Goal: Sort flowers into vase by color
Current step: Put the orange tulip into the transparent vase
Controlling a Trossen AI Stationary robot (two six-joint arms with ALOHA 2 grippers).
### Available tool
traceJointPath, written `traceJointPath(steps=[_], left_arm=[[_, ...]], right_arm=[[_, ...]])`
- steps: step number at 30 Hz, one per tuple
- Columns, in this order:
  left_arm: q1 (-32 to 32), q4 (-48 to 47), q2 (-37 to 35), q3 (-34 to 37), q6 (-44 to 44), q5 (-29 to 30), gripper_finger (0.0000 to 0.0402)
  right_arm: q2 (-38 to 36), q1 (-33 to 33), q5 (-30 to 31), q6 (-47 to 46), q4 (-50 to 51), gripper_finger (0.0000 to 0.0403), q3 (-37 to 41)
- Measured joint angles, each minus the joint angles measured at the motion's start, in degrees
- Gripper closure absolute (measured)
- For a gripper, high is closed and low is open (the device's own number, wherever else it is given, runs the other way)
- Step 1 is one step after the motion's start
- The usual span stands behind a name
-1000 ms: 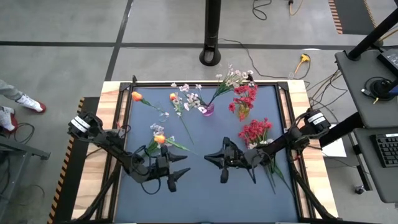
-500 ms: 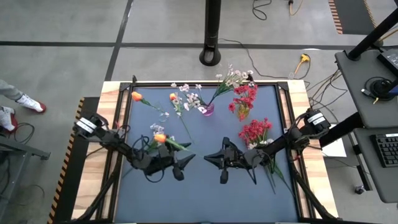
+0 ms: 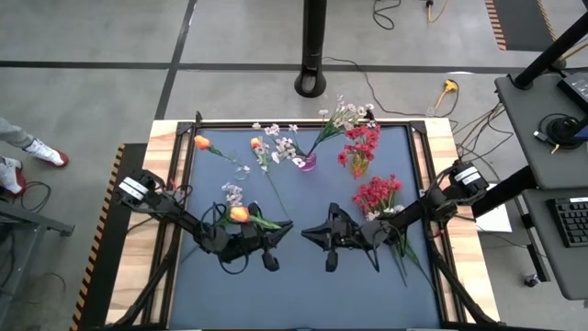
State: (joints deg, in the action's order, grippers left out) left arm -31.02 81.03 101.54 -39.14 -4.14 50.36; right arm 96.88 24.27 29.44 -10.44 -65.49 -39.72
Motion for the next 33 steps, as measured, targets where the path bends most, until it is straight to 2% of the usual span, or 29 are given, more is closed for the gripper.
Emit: traceJointPath(steps=[5, 10, 12, 17, 21, 23, 33], left_arm=[[-0.22, 0.00, -0.26, 0.07, -0.59, 0.01, 0.0388], [-0.73, -0.07, -1.86, 0.16, -2.50, 0.13, 0.0400], [-1.09, -0.06, -3.00, 0.24, -3.35, 2.44, 0.0401], [-2.80, -3.26, -7.85, 0.29, -9.41, 12.93, 0.0401], [-3.48, -12.07, -14.04, 0.38, -14.17, 25.17, 0.0401], [-3.14, -17.73, -17.72, 0.61, -14.91, 28.92, 0.0401], [-0.28, -42.13, -40.03, 0.73, -14.27, 30.30, 0.0402]], right_arm=[[-0.15, -0.02, 0.09, -0.47, 0.04, 0.0309, -0.02], [-2.43, -0.02, 0.34, 0.37, 2.20, 0.0255, -0.02], [-4.07, -0.02, 0.37, 1.00, 4.37, 0.0240, -0.02], [-8.83, -0.02, 0.58, 1.01, 11.94, 0.0219, -0.04], [-11.26, -0.02, 0.60, 0.60, 15.34, 0.0216, -0.04], [-11.50, -0.02, 0.60, 0.61, 15.58, 0.0216, -0.04], [-11.50, -0.06, 0.60, 0.55, 15.64, 0.0216, -0.04]])
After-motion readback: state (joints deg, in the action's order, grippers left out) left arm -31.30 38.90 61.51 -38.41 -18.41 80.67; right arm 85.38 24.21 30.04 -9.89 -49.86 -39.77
